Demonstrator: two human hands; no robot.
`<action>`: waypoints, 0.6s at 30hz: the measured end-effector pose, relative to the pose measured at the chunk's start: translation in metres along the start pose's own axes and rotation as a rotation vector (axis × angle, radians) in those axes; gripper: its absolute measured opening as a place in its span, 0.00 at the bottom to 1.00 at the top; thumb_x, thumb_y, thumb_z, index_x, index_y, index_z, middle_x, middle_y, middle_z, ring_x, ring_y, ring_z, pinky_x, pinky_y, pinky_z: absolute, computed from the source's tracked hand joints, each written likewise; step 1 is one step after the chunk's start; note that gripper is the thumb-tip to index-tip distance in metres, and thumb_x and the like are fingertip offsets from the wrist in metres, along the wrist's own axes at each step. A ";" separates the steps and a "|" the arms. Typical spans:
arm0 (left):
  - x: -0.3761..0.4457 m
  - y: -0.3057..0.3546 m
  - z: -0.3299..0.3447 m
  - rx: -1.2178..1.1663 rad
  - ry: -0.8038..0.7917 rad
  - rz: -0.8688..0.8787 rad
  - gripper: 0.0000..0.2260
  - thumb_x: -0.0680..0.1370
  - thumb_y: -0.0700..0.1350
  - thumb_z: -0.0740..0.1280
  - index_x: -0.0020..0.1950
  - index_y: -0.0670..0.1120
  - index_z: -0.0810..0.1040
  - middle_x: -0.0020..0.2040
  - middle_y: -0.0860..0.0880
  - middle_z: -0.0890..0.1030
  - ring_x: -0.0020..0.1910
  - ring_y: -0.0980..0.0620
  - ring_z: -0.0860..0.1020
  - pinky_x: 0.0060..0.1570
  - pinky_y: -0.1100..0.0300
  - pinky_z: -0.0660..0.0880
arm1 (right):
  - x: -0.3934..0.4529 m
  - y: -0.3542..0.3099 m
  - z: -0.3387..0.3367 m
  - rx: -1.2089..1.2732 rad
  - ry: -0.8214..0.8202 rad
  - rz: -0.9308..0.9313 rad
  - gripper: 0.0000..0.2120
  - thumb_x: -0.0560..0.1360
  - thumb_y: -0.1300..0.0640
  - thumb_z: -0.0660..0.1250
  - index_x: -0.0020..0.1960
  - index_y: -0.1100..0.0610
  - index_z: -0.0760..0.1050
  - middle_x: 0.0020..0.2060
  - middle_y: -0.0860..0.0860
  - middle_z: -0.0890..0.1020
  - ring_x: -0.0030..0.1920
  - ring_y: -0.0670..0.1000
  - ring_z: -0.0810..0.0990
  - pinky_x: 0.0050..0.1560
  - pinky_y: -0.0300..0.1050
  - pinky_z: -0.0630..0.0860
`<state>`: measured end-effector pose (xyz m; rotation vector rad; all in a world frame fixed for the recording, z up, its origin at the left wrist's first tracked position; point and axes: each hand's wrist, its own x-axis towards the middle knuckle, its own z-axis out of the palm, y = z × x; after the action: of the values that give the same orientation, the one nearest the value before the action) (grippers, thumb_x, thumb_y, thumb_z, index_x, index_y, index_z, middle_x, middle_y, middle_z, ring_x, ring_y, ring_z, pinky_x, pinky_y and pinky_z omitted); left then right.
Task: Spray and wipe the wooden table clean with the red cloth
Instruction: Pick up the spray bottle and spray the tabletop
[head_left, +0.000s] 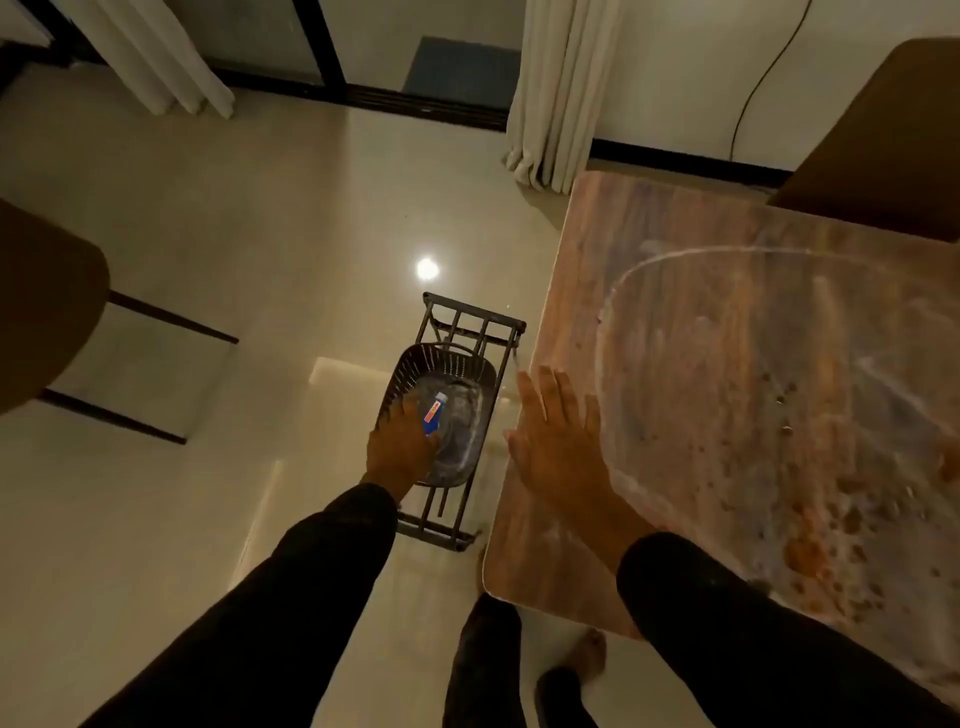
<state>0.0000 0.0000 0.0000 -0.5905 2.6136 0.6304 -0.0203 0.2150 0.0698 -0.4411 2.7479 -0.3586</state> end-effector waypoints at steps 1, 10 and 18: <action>0.007 -0.003 0.003 -0.047 -0.047 -0.025 0.30 0.75 0.53 0.69 0.73 0.44 0.64 0.67 0.42 0.73 0.63 0.43 0.75 0.61 0.47 0.75 | 0.006 -0.002 0.004 0.003 -0.007 0.002 0.37 0.84 0.39 0.57 0.85 0.48 0.43 0.85 0.54 0.46 0.85 0.58 0.44 0.81 0.69 0.45; 0.050 -0.021 0.044 -0.318 -0.142 -0.048 0.14 0.80 0.46 0.66 0.61 0.40 0.75 0.56 0.40 0.80 0.55 0.43 0.79 0.60 0.49 0.75 | 0.049 0.014 0.041 -0.031 -0.047 0.061 0.38 0.84 0.38 0.57 0.85 0.46 0.41 0.85 0.52 0.44 0.85 0.57 0.43 0.80 0.68 0.44; 0.043 -0.019 -0.011 -0.246 0.172 0.051 0.12 0.74 0.56 0.71 0.50 0.49 0.76 0.40 0.54 0.77 0.40 0.55 0.77 0.41 0.63 0.71 | 0.056 -0.003 -0.009 -0.003 -0.017 0.063 0.36 0.86 0.43 0.56 0.85 0.48 0.40 0.85 0.53 0.43 0.85 0.56 0.41 0.80 0.66 0.42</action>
<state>-0.0296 -0.0339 -0.0172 -0.6803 2.7381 0.9666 -0.0731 0.1948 0.0631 -0.3562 2.7392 -0.3332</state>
